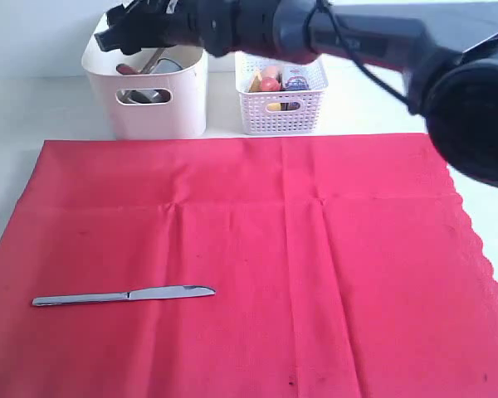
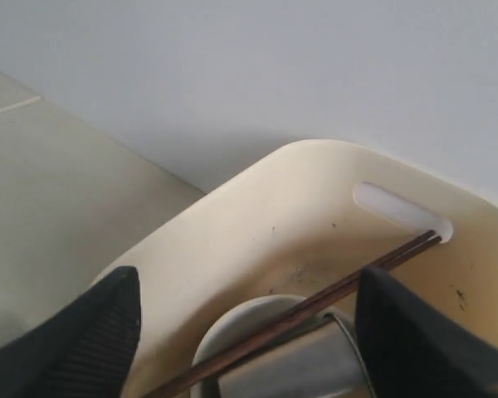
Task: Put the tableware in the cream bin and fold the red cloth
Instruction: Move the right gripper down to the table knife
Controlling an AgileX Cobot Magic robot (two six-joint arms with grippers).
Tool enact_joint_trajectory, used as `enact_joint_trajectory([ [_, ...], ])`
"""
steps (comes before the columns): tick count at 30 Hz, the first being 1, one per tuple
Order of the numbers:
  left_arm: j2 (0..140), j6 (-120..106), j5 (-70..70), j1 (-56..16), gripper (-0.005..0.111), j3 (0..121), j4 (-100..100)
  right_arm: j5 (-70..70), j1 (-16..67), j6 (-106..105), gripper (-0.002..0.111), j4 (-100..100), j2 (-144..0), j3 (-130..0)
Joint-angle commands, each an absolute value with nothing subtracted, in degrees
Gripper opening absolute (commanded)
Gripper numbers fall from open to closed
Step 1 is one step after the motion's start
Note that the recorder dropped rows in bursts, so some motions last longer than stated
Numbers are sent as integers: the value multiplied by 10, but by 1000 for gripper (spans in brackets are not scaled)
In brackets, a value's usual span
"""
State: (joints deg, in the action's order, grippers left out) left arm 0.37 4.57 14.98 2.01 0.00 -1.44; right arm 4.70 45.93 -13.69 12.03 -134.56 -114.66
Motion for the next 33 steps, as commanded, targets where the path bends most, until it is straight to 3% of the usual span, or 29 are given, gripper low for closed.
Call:
enact_joint_trajectory([
  [1, 0, 48, 148, 21, 1, 0, -16, 216, 458, -140, 57, 105, -1259, -1152],
  [5, 0, 48, 148, 21, 1, 0, -16, 420, 459, -140, 23, 99, -1166, -1152],
  [9, 0, 48, 148, 21, 1, 0, -16, 585, 459, -155, 0, 129, -1095, -1147],
  [13, 0, 48, 148, 21, 1, 0, -16, 584, 462, -259, 0, 272, -1024, -1035],
  [18, 0, 48, 148, 21, 1, 0, -16, 508, 516, -296, 0, 283, -987, -846],
  [26, 0, 48, 148, 21, 1, 0, -16, 330, 627, -334, 0, 262, -1025, -729],
  [29, 0, 48, 148, 21, 1, 0, -16, 297, 656, -332, 11, 218, -1065, -730],
  [33, 0, 48, 148, 21, 1, 0, -16, 255, 687, -332, 37, 154, -1123, -730],
])
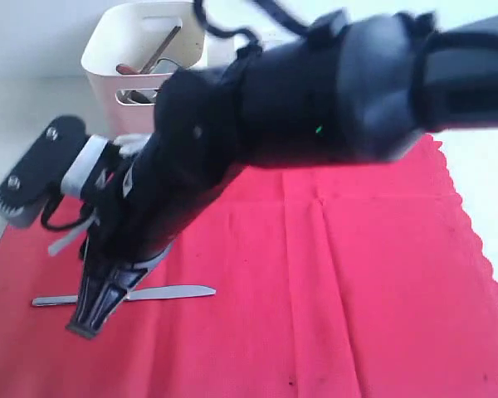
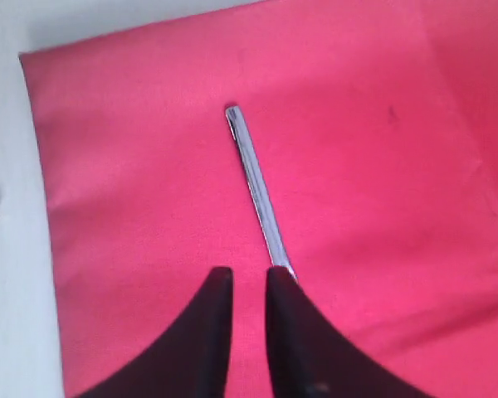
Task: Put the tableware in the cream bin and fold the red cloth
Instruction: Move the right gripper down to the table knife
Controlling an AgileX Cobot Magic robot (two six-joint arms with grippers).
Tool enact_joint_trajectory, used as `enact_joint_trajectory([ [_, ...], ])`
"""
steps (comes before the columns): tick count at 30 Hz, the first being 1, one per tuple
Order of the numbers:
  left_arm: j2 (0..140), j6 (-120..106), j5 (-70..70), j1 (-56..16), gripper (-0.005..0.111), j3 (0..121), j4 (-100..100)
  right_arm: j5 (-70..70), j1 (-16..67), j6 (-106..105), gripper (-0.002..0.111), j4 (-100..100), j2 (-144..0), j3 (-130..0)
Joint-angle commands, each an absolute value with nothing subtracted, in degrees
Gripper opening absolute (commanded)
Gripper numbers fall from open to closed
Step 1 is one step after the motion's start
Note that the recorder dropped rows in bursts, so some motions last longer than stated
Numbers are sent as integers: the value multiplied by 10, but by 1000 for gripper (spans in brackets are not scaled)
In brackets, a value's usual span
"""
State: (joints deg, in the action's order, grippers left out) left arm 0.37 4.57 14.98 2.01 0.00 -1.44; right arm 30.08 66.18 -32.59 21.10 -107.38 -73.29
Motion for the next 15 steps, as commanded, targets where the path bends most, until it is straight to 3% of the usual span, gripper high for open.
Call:
enact_joint_trajectory([
  [1, 0, 48, 148, 21, 1, 0, -16, 246, 694, -332, 43, 142, -1134, -730],
  [5, 0, 48, 148, 21, 1, 0, -16, 227, 697, -332, 61, 131, -1181, -742],
  [15, 0, 48, 148, 21, 1, 0, -16, 279, 695, -330, 60, 129, -1264, -843],
])
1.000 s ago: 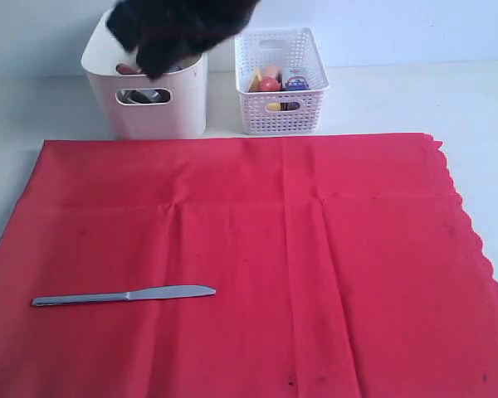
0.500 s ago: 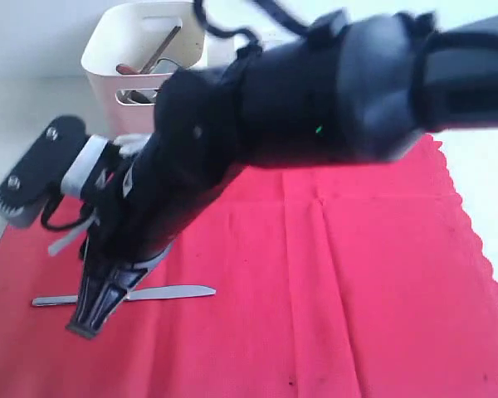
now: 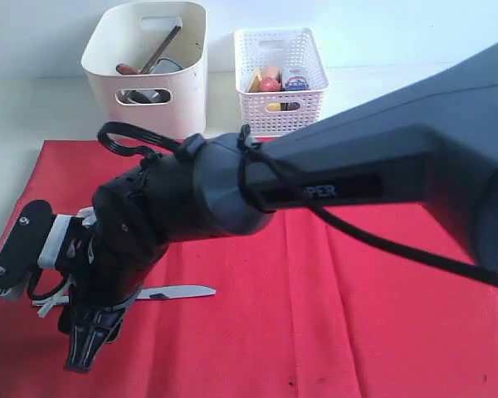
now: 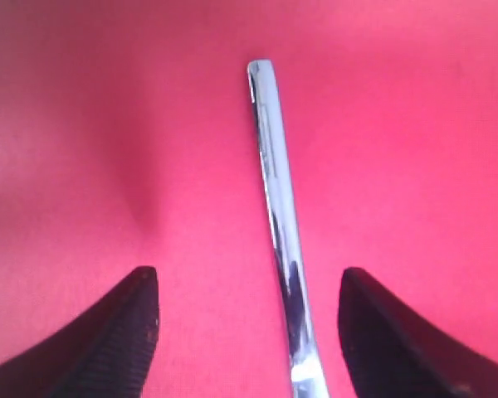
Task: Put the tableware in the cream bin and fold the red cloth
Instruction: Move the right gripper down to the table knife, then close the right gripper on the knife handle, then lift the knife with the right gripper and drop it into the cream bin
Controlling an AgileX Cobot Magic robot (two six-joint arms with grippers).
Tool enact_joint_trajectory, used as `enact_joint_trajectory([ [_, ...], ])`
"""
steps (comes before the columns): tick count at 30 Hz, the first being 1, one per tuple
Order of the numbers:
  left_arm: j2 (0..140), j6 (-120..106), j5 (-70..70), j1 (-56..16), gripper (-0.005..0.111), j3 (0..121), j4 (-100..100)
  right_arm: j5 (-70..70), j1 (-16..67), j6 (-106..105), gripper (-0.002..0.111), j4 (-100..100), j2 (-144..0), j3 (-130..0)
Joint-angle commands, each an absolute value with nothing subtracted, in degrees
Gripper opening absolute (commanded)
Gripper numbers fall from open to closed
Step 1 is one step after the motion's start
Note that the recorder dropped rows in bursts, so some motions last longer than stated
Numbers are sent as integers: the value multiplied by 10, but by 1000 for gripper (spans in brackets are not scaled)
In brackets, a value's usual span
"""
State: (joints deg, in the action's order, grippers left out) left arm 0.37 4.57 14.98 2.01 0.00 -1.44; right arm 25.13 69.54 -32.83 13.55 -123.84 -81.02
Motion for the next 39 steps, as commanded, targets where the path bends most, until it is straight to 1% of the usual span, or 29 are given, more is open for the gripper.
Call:
enact_joint_trajectory([
  [1, 0, 48, 148, 21, 1, 0, -16, 293, 695, -330, 58, 129, -1272, -851],
  [2, 0, 48, 148, 21, 1, 0, -16, 307, 695, -330, 56, 129, -1279, -856],
  [5, 0, 48, 148, 21, 1, 0, -16, 330, 695, -330, 45, 129, -1289, -863],
  [9, 0, 48, 148, 21, 1, 0, -16, 339, 695, -331, 22, 126, -1289, -863],
  [12, 0, 48, 148, 21, 1, 0, -16, 341, 695, -331, 7, 126, -1281, -864],
  [13, 0, 48, 148, 21, 1, 0, -16, 343, 695, -331, 0, 126, -1271, -864],
  [20, 0, 48, 148, 21, 1, 0, -16, 350, 689, -328, 0, 84, -1185, -864],
  [25, 0, 48, 148, 21, 1, 0, -16, 294, 626, -278, 0, 40, -1161, -918],
  [30, 0, 48, 148, 21, 1, 0, -16, 134, 555, -247, 0, 43, -1161, -977],
  [36, 0, 48, 148, 21, 1, 0, -16, -63, 509, -172, 0, 45, -1187, -1003],
  [39, 0, 48, 148, 21, 1, 0, -16, -119, 494, -147, 0, 45, -1222, -1025],
])
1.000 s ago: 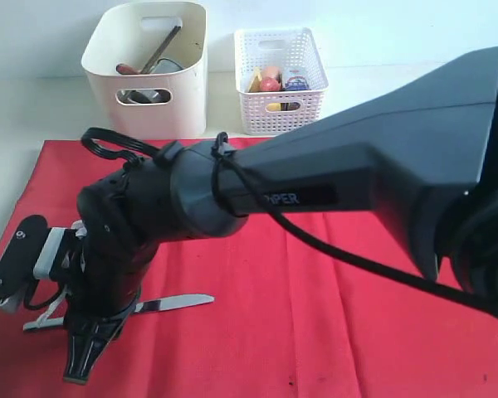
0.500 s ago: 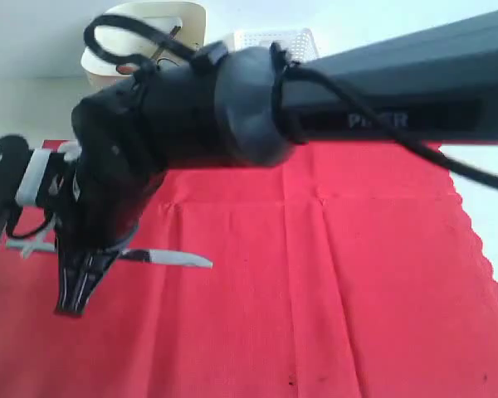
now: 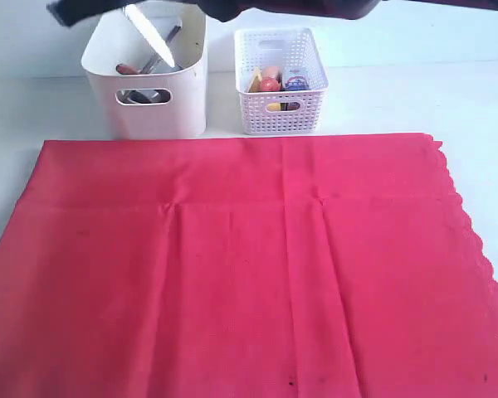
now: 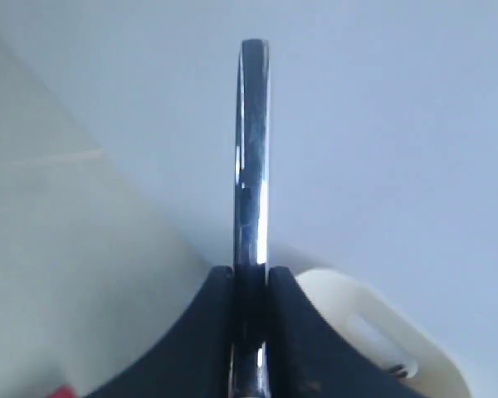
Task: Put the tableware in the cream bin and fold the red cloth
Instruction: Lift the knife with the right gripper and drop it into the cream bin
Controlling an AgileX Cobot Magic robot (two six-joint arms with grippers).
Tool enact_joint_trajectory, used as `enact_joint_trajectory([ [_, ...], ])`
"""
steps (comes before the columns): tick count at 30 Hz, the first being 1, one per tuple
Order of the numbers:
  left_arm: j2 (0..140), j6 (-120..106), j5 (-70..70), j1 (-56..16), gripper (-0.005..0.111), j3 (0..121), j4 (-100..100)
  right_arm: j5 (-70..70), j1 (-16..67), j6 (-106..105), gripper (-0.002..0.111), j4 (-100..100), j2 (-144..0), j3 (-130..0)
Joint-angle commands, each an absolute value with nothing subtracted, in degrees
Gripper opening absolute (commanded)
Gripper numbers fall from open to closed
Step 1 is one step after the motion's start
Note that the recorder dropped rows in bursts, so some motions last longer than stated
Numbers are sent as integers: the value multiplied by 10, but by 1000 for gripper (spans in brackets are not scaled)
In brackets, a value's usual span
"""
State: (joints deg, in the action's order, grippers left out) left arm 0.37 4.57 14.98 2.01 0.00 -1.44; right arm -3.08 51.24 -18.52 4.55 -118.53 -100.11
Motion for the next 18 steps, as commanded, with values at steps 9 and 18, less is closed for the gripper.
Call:
enact_joint_trajectory([
  [9, 0, 48, 148, 21, 1, 0, -16, -164, 482, -146, 0, 45, -1346, -1137],
  [18, 0, 48, 148, 21, 1, 0, -16, -162, 482, -277, 49, 234, -1397, -1181],
])
